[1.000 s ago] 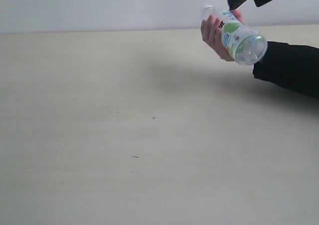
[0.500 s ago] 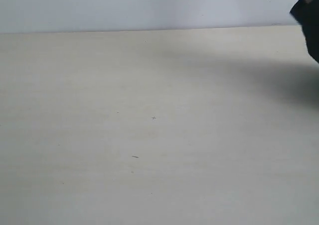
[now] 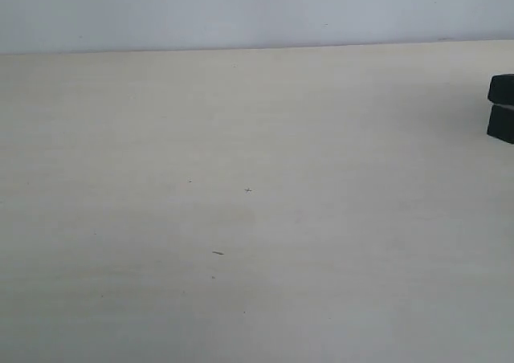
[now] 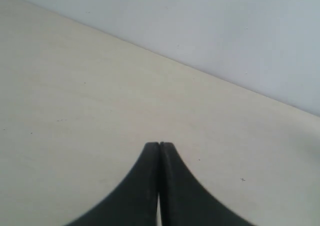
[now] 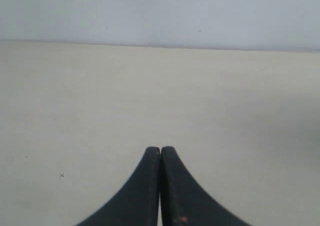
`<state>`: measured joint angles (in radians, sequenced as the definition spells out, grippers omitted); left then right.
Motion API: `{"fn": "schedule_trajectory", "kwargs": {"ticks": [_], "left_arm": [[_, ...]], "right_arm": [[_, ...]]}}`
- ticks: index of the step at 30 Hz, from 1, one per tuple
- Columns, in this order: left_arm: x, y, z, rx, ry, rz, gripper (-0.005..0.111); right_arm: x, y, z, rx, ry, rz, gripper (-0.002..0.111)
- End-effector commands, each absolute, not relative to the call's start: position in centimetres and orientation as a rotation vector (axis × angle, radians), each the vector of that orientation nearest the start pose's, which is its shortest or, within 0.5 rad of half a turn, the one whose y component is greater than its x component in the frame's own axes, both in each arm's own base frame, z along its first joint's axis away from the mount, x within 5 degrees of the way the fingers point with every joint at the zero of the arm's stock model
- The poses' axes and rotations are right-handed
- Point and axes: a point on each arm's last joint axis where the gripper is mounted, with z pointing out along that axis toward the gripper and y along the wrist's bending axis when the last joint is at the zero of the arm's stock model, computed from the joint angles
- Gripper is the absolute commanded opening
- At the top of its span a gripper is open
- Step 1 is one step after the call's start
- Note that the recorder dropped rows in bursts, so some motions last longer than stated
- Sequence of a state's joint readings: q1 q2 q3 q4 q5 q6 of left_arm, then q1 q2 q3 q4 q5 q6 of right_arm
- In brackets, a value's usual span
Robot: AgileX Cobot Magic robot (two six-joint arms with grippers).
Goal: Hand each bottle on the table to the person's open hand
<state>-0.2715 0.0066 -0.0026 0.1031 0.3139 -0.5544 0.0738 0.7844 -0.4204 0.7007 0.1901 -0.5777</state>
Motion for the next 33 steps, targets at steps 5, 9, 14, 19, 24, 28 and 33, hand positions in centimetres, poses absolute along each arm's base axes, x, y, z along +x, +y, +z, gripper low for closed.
{"fn": "schedule_trajectory", "kwargs": {"ticks": [5, 9, 14, 19, 24, 28, 33], "left_arm": [[5.3, -1.2, 18.5, -0.199, 1.819, -0.487, 0.000], [5.3, -1.2, 18.5, -0.199, 1.819, -0.487, 0.000], [5.3, -1.2, 18.5, -0.199, 1.819, -0.487, 0.000], [5.3, -1.2, 18.5, -0.199, 1.819, -0.487, 0.000], [5.3, -1.2, 18.5, -0.199, 1.819, -0.487, 0.000], [5.3, -1.2, 18.5, -0.199, 1.819, -0.487, 0.000], [5.3, -1.2, 18.5, -0.199, 1.819, -0.487, 0.000]], "right_arm": [[15.4, 2.2, 26.6, 0.219, 1.952, 0.410, 0.000], [15.4, 2.2, 26.6, 0.219, 1.952, 0.410, 0.000], [15.4, 2.2, 26.6, 0.219, 1.952, 0.410, 0.000], [15.4, 2.2, 26.6, 0.213, 1.950, 0.404, 0.000], [13.7, 1.9, 27.1, 0.161, 1.906, 0.379, 0.000], [10.5, 0.7, 25.1, 0.240, 1.799, 0.312, 0.000], [7.7, -0.2, 22.0, 0.271, 1.660, 0.189, 0.000]]}}
